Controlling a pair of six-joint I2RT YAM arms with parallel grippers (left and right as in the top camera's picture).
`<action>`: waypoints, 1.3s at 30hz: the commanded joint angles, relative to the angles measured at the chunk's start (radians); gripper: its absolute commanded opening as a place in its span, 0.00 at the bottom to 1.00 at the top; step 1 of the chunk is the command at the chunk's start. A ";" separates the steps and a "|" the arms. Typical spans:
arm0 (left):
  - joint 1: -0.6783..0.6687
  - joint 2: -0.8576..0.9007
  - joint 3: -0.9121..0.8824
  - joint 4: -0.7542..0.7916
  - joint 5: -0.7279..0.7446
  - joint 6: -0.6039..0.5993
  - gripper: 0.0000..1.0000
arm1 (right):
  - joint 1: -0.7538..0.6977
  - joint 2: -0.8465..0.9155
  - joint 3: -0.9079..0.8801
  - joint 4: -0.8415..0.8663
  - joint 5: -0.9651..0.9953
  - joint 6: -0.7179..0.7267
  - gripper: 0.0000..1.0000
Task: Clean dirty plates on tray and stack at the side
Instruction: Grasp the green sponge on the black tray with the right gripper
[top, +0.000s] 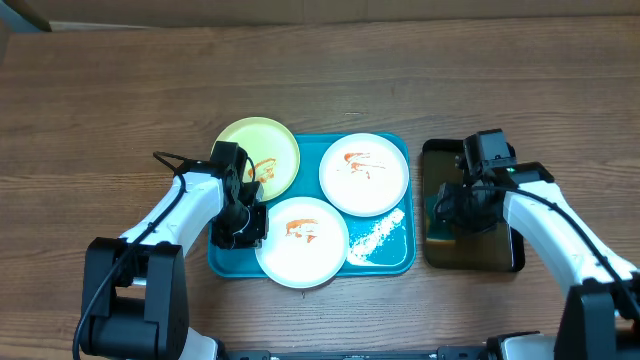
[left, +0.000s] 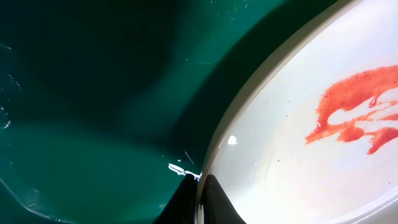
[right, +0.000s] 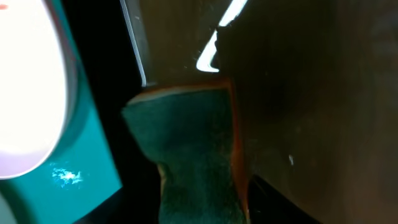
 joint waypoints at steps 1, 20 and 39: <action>-0.005 0.008 0.018 0.005 -0.009 -0.007 0.08 | 0.006 0.022 0.020 0.003 0.001 0.002 0.54; -0.005 0.008 0.018 0.005 -0.009 -0.007 0.09 | 0.098 0.029 0.005 -0.002 0.057 0.002 0.52; -0.005 0.008 0.018 0.008 -0.009 -0.008 0.11 | 0.120 0.029 -0.040 0.037 0.123 0.053 0.50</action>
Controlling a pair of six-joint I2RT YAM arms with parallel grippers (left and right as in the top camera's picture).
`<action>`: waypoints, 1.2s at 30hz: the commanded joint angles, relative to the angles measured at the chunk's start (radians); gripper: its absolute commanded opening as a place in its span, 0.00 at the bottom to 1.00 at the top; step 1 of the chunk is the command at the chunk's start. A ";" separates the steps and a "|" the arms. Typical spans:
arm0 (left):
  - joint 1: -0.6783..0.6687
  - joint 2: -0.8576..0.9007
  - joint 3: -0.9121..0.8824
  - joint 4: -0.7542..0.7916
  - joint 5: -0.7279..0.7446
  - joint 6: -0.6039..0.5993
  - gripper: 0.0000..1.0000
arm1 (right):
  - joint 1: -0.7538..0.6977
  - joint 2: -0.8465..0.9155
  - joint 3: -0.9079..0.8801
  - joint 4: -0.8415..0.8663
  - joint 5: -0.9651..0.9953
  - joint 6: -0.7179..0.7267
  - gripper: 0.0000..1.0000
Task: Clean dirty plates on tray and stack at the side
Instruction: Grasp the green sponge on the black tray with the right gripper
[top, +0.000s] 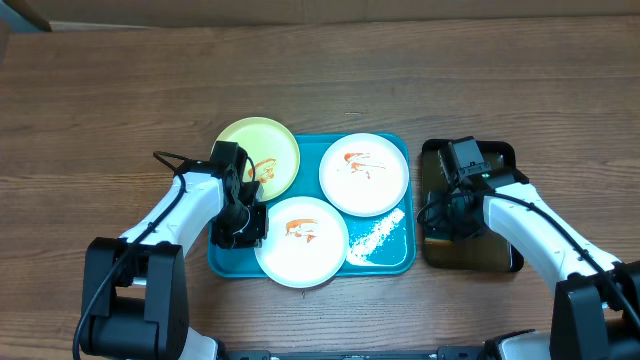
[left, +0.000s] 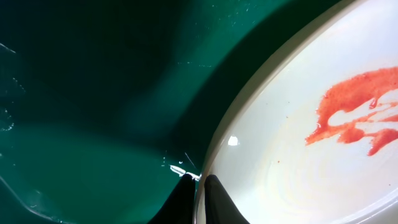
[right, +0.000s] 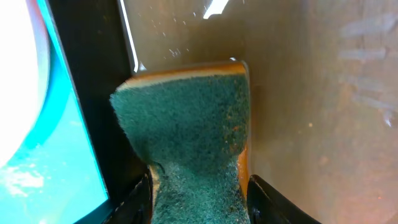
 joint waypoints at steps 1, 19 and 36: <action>-0.005 0.008 0.018 0.005 -0.005 -0.007 0.11 | 0.009 0.003 -0.016 0.015 0.007 0.005 0.47; -0.005 0.008 0.018 0.005 -0.005 -0.008 0.09 | 0.009 0.003 -0.086 0.067 0.008 0.006 0.16; -0.005 0.008 0.018 0.005 -0.005 -0.007 0.11 | -0.063 0.000 0.098 -0.031 0.054 0.005 0.04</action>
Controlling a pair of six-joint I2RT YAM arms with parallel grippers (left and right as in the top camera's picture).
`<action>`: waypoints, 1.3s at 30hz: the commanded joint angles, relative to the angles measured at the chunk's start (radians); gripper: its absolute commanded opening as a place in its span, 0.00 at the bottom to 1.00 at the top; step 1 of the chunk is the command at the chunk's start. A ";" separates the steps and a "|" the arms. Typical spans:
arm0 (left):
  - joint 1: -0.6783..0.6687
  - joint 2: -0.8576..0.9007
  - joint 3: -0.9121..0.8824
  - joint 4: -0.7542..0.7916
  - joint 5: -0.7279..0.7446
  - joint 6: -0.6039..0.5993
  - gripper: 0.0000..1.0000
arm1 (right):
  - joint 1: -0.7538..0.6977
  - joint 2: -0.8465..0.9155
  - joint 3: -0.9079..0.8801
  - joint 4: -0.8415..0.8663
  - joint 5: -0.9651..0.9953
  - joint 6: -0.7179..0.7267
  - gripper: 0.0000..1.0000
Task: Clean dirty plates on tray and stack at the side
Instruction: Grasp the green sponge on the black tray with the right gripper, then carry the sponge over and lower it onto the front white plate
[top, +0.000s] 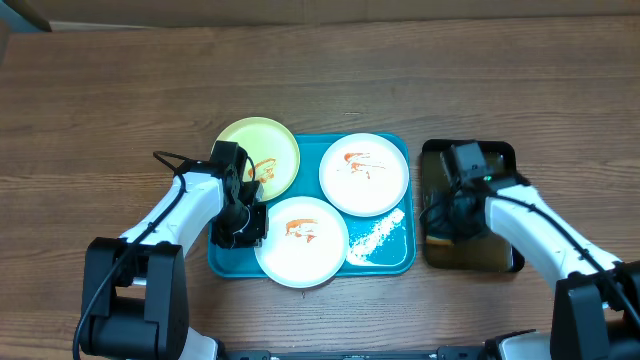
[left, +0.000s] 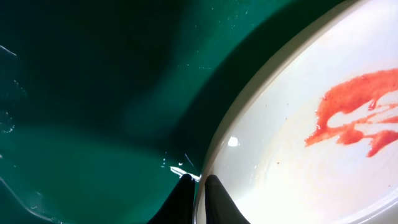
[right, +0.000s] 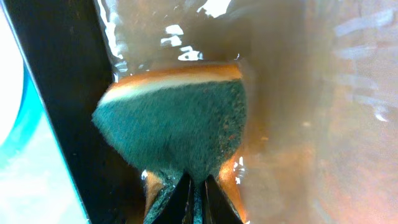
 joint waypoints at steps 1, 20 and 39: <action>-0.005 0.008 0.018 0.002 -0.005 -0.007 0.11 | -0.046 -0.001 0.128 -0.043 0.039 0.000 0.04; -0.005 0.008 0.018 0.002 -0.005 -0.007 0.12 | -0.069 0.003 -0.029 0.084 0.038 -0.025 0.04; -0.005 0.008 0.018 0.013 -0.004 -0.007 0.04 | -0.066 -0.005 0.378 -0.194 -0.159 -0.103 0.04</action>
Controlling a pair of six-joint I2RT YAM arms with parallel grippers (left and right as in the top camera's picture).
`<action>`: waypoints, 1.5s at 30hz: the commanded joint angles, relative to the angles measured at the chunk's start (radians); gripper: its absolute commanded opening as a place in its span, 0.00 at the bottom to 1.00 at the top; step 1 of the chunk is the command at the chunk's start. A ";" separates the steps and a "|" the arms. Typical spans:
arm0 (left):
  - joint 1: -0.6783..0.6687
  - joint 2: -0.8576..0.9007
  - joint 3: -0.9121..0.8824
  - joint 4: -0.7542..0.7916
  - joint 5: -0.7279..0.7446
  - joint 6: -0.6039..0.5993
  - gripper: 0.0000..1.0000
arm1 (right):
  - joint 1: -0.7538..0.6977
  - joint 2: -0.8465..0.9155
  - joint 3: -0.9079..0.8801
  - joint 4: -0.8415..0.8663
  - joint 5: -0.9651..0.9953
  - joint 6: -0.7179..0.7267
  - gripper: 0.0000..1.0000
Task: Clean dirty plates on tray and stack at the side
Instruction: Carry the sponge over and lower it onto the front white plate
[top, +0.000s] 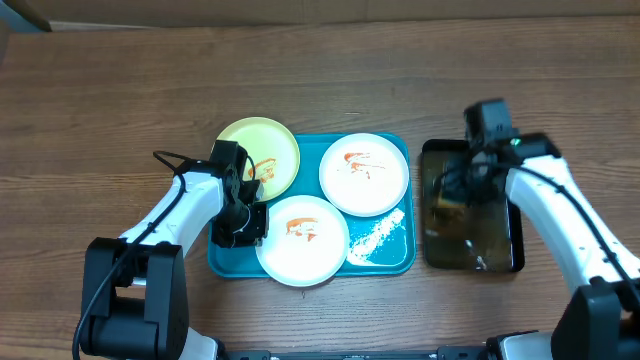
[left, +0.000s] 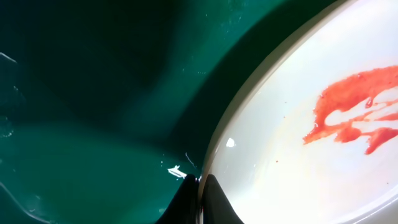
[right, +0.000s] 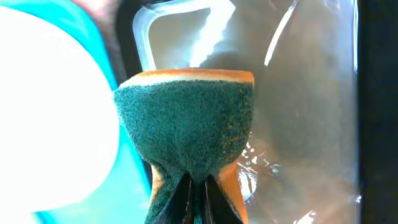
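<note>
Three plates lie on the teal tray (top: 385, 255): a yellow plate (top: 258, 155) at the back left, a white plate (top: 364, 173) at the back right and a front white plate (top: 302, 241), all smeared red. My left gripper (left: 199, 186) is shut on the front white plate's left rim (left: 249, 124). My right gripper (right: 198, 183) is shut on a green and orange sponge (right: 186, 121), held above the black tub of brownish water (top: 470, 235). In the overhead view the sponge (top: 447, 207) shows below the right arm.
The black tub (right: 298, 93) stands right of the tray, its water rippling. White foam (top: 375, 235) lies on the tray's front right corner. Brown wooden table (top: 320, 80) surrounds everything.
My right gripper has risen out of the water with the sponge, which was pressed down in the tub before. The left gripper still pinches the plate rim.
My right gripper held the sponge low in the tub's left side, then lay it against the wet bottom, then squeezed it under the water, and now holds it lifted above the tub. The left gripper stayed shut on the front white plate's rim throughout.
</note>
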 joint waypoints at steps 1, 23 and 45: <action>-0.005 0.008 0.015 0.006 -0.010 -0.007 0.04 | 0.006 -0.012 0.082 -0.030 -0.185 -0.076 0.04; -0.005 0.008 0.015 0.021 -0.006 -0.032 0.04 | 0.525 0.121 0.085 0.170 -0.272 -0.027 0.04; -0.005 0.008 0.015 0.024 -0.006 -0.034 0.04 | 0.691 0.319 0.085 0.398 -0.211 0.098 0.04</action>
